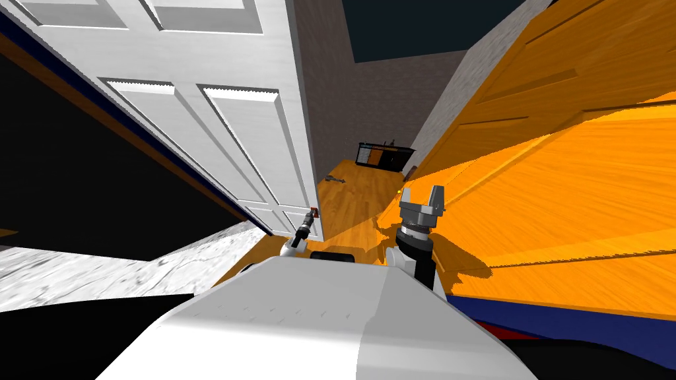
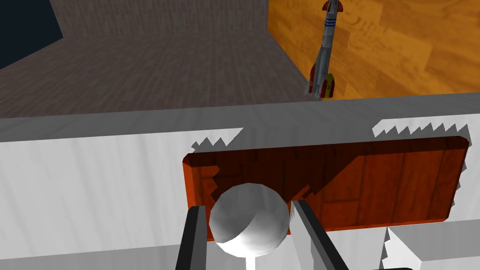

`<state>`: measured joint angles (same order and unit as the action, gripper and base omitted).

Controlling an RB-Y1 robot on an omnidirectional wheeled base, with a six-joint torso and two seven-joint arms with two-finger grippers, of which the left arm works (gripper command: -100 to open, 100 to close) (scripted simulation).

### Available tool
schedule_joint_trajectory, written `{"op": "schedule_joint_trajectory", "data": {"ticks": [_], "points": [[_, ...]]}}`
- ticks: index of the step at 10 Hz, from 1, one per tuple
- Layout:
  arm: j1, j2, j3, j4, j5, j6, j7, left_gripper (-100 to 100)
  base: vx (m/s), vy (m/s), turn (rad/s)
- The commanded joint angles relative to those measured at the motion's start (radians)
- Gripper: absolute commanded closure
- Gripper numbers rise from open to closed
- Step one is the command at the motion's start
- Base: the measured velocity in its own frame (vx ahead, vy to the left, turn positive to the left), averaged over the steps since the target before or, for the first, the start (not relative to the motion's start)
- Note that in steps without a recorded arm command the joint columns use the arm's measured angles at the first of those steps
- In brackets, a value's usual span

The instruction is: Push the door open

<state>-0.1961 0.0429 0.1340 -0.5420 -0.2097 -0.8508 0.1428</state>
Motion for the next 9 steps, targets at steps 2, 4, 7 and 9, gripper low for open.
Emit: {"op": "schedule_joint_trajectory", "data": {"ticks": [2,4,7,9], "points": [[-0.002,0.019,0.023,-0.009,0.016,0.005,-0.01,100,0.172,-0.055,0.029],[-0.002,0.024,0.031,-0.009,0.021,0.006,-0.013,100,0.161,-0.06,0.035],[-0.002,0.038,0.061,-0.009,0.043,0.01,-0.026,100,0.164,-0.044,0.043],[-0.001,0.042,0.07,0.001,0.05,0.012,-0.03,100,0.169,-0.056,0.054]]}}
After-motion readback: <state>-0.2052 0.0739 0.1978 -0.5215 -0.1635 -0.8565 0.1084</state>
